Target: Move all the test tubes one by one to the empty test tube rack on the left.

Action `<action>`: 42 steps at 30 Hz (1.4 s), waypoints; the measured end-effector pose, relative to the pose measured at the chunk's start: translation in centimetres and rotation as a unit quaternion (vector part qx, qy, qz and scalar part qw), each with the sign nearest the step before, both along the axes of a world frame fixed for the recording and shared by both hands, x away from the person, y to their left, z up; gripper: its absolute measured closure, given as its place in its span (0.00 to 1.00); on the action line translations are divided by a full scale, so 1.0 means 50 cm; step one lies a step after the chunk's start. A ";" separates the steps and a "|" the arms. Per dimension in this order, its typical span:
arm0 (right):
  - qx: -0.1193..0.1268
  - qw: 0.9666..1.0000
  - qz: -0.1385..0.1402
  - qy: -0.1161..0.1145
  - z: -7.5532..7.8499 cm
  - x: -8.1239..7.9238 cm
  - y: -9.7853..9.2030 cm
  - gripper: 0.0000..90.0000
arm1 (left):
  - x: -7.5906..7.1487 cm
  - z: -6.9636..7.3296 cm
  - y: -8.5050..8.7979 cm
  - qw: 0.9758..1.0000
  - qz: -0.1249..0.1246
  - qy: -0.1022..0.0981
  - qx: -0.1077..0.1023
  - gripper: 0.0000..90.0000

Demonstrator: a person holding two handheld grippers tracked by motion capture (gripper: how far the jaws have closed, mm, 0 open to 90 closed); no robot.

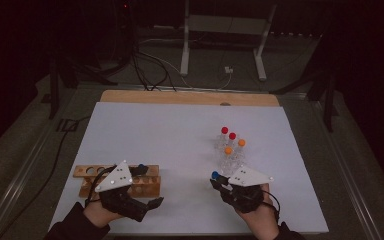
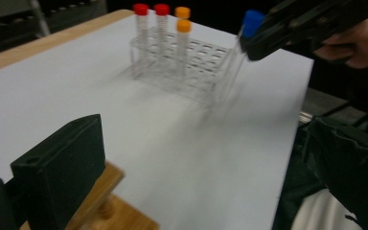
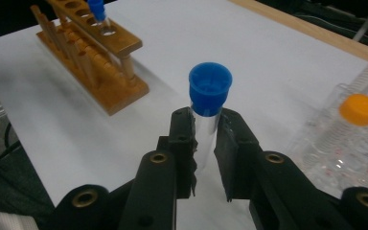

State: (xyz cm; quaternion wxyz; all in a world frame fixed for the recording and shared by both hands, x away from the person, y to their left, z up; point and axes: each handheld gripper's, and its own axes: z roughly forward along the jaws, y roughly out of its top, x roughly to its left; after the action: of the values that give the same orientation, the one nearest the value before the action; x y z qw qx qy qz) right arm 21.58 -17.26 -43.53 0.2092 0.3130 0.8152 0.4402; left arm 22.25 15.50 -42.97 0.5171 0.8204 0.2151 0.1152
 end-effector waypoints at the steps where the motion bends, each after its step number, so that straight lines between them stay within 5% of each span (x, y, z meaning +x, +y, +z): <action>1: -0.001 1.000 0.003 0.001 -0.001 -0.001 0.003 0.86 | 0.001 -0.001 -0.003 1.000 -0.004 0.002 0.001 0.02; 23: -0.008 0.999 0.045 0.011 -0.011 -0.023 0.038 0.86 | 0.009 -0.006 -0.109 0.998 -0.063 0.018 0.001 0.10; 42: -0.011 0.998 0.061 0.022 -0.022 -0.028 0.055 0.86 | 0.021 0.011 -0.164 0.997 -0.080 -0.019 -0.012 0.53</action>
State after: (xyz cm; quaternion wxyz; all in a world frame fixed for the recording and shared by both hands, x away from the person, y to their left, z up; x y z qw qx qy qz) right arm 20.17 -14.52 -44.62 0.1675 0.2699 0.8422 0.4357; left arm 23.29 7.30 -42.44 0.5381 0.8265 0.1403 0.0872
